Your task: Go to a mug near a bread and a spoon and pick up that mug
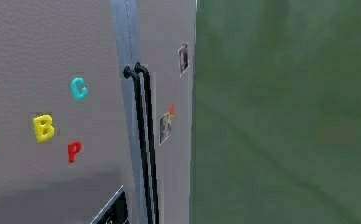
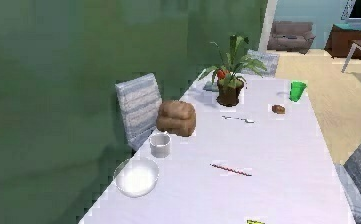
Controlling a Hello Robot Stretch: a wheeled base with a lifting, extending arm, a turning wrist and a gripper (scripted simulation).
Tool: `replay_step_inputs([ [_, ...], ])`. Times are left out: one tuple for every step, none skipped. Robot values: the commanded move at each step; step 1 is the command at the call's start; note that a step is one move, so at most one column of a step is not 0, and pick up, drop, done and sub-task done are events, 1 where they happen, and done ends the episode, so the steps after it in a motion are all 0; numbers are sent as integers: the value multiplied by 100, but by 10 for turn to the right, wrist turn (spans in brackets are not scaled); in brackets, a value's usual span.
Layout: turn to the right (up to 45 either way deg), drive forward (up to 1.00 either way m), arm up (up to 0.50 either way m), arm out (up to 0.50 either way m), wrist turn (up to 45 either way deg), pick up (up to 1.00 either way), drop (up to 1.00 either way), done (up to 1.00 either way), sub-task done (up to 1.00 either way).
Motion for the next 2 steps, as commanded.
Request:
replay_step_inputs([
  [0,0,50,0,0,0,0,0,0],
  [0,0,32,0,0,0,0,0,0],
])
